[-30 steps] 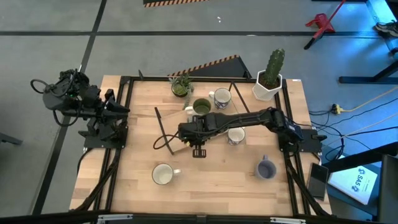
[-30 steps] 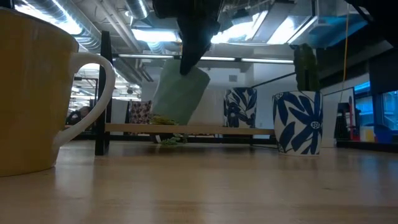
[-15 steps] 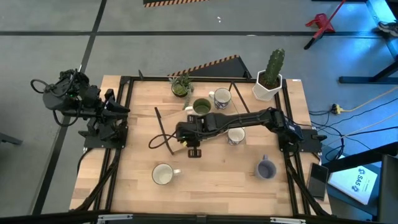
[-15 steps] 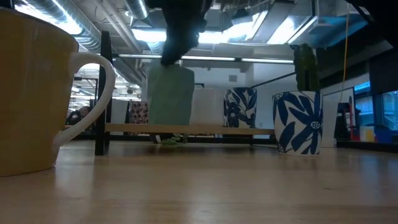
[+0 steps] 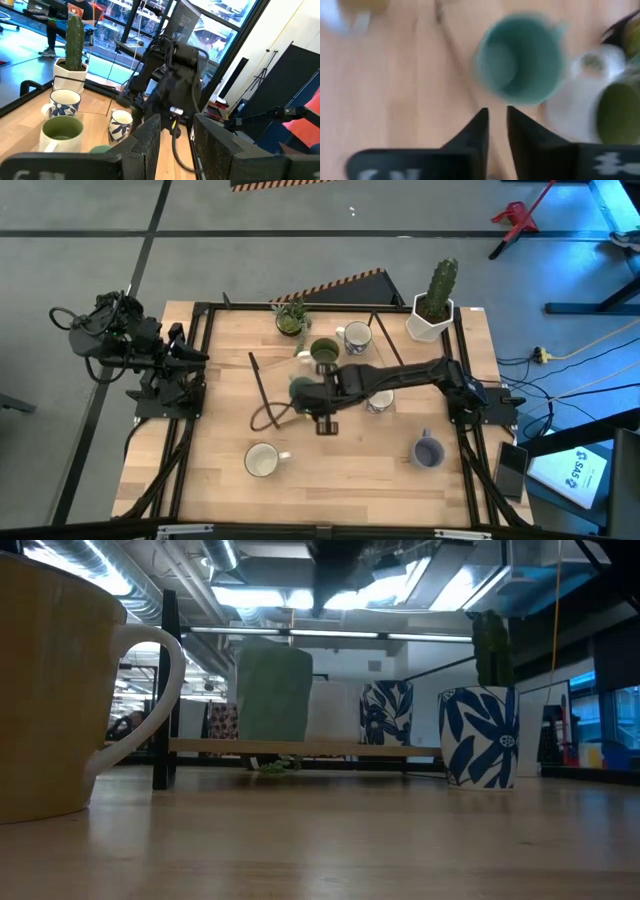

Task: Place coffee mugs
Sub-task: Put the light green mug on the shelf, then put the purple mug on the shelf, then put the blue patterned mug on the shelf

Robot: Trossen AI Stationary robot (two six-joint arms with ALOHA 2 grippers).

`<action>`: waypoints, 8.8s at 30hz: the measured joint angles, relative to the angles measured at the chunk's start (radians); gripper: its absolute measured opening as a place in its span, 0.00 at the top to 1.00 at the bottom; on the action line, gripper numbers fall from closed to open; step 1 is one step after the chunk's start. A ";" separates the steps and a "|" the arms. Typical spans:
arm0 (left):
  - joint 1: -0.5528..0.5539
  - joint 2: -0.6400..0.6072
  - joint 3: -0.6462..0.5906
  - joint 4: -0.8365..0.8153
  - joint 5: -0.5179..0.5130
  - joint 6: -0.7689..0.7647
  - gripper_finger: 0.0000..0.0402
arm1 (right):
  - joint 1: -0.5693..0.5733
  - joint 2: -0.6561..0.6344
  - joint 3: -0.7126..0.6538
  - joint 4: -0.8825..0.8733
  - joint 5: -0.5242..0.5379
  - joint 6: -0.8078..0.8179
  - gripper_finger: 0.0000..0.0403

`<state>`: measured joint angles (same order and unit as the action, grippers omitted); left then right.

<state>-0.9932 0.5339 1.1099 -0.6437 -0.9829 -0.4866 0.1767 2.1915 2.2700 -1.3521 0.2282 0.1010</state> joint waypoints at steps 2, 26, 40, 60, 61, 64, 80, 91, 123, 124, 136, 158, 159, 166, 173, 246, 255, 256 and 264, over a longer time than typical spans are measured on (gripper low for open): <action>0.000 0.000 0.000 0.000 0.000 0.000 0.72 | 0.007 0.000 -0.050 -0.011 -0.012 0.022 0.96; 0.000 0.000 0.000 -0.003 -0.003 0.001 0.72 | -0.088 0.003 -0.237 0.528 -0.097 -0.167 1.00; 0.000 0.000 0.000 -0.003 -0.026 0.000 0.72 | -0.068 0.004 -0.144 0.468 -0.096 -0.163 1.00; 0.000 0.000 0.000 0.001 -0.063 -0.010 0.72 | -0.120 0.003 -0.231 0.332 -0.032 -0.132 1.00; 0.000 0.000 0.000 0.001 -0.063 -0.010 0.72 | -0.120 0.003 -0.239 0.356 -0.046 -0.138 1.00; 0.000 0.000 0.000 0.001 -0.064 -0.009 0.72 | -0.130 0.003 -0.254 0.396 -0.057 -0.155 1.00; 0.000 0.000 0.000 -0.001 -0.080 0.000 0.72 | -0.175 -0.006 -0.258 0.518 -0.099 -0.176 1.00; 0.000 0.000 0.000 0.004 -0.079 -0.009 0.72 | -0.043 -0.130 -0.195 -0.165 -0.069 0.133 1.00; 0.000 0.000 0.000 0.007 -0.100 -0.037 0.72 | 0.560 -0.466 -0.819 0.032 -0.279 1.343 0.53; 0.000 0.000 0.000 0.007 -0.100 -0.037 0.72 | 0.560 -0.465 -0.835 0.066 -0.289 1.343 0.53; 0.000 0.000 0.000 0.007 -0.101 -0.035 0.72 | 0.563 -0.464 -0.989 0.176 -0.344 1.305 0.62; 0.000 -0.001 0.000 0.006 -0.101 -0.034 0.72 | 0.462 -0.461 -0.719 0.219 -0.306 1.103 0.99; 0.000 -0.001 0.000 0.006 -0.101 -0.034 0.72 | 0.443 -0.461 -0.672 0.217 -0.279 1.053 0.99; 0.000 -0.001 0.000 0.000 -0.100 -0.034 0.72 | 0.256 -0.461 -0.383 0.194 -0.080 0.657 1.00; 0.000 -0.001 0.000 -0.002 -0.100 -0.027 0.72 | -0.006 -0.454 -0.303 0.010 -0.064 0.431 1.00; 0.000 -0.004 0.000 0.001 -0.093 -0.053 0.72 | -0.269 -0.161 -0.467 -0.111 -0.193 0.336 0.92; 0.000 -0.004 0.000 0.000 -0.093 -0.054 0.72 | -0.269 -0.161 -0.467 -0.116 -0.240 0.328 0.75; 0.000 -0.004 0.000 0.001 -0.093 -0.054 0.72 | -0.269 -0.161 -0.467 -0.116 -0.249 0.325 0.72; 0.000 -0.004 0.000 0.001 -0.093 -0.053 0.72 | -0.268 -0.162 -0.404 -0.125 -0.233 0.312 0.58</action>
<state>-0.9932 0.5301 1.1095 -0.6430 -1.0760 -0.5400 -0.0910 2.0296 1.8663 -1.4773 -0.0048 0.4127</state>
